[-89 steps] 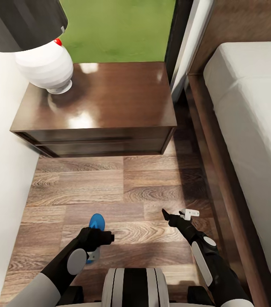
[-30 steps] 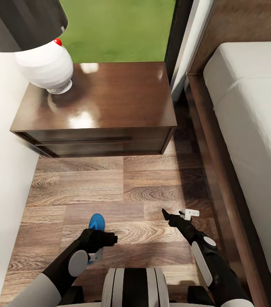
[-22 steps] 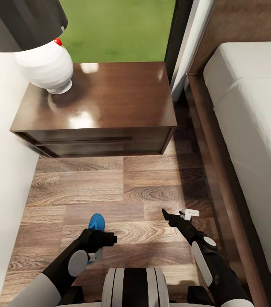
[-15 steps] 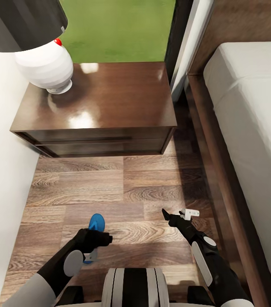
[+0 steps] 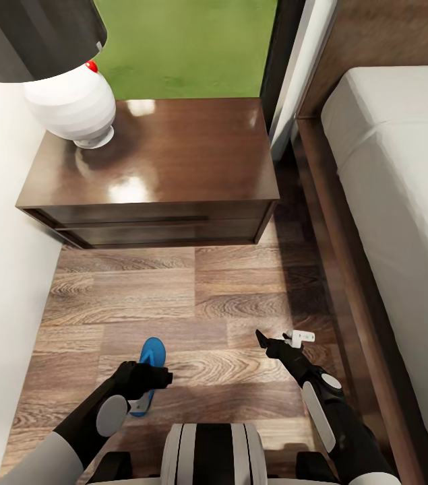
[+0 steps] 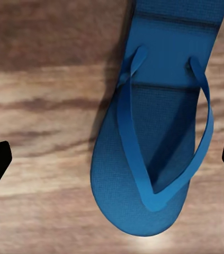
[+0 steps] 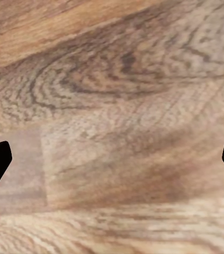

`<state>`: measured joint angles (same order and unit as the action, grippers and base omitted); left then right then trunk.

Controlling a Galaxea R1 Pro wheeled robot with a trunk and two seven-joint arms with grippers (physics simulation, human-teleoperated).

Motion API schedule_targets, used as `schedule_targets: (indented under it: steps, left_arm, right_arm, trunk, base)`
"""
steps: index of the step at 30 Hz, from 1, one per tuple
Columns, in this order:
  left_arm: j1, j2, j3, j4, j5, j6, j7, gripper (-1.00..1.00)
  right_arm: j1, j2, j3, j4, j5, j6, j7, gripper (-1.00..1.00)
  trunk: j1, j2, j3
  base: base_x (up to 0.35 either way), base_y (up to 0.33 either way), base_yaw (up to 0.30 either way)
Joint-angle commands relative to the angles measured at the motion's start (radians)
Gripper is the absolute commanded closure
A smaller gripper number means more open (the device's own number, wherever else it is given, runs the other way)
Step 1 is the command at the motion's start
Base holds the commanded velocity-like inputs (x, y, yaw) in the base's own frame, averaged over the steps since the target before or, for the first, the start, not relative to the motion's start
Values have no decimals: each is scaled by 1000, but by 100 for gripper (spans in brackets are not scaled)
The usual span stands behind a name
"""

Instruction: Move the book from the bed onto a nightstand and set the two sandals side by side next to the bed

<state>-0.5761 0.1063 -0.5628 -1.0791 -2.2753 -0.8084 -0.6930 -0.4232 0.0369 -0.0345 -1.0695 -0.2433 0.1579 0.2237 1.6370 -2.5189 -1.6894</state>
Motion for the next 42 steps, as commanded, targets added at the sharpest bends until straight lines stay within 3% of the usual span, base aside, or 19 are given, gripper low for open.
schedule_targets:
  steps: [1, 12, 31, 38, 42]
  left_arm:
    - [-1, 2, -3, -1, 0, -2, -4, -100]
    - [-1, 26, -2, -1, 0, 0, -5, -100]
    - [-1, 27, 3, -1, 0, 21, -5, -100]
    - [-1, 26, 4, -1, 0, 27, -43, -100]
    - [-1, 26, 3, -1, 0, 29, -51, -100]
  right_arm:
    - [0, 1, -4, -1, -10, 8, 5, -100]
    - [0, 1, -3, -1, -10, 8, 6, -100]
    - [0, 1, -4, -1, -10, 8, 6, -100]
    - [0, 0, -4, -1, -10, 8, 6, -100]
    - [0, 1, -4, -1, -10, 8, 6, -100]
  trunk:
    - [0, 0, -1]
    - [0, 0, -1]
    - [0, 0, -1]
    - [0, 0, -1]
    - [2, -1, -16]
  base:
    - [0, 0, 0]
    - [0, 0, 0]
    - [0, 0, 0]
    - [0, 0, 0]
    - [0, 0, 0]
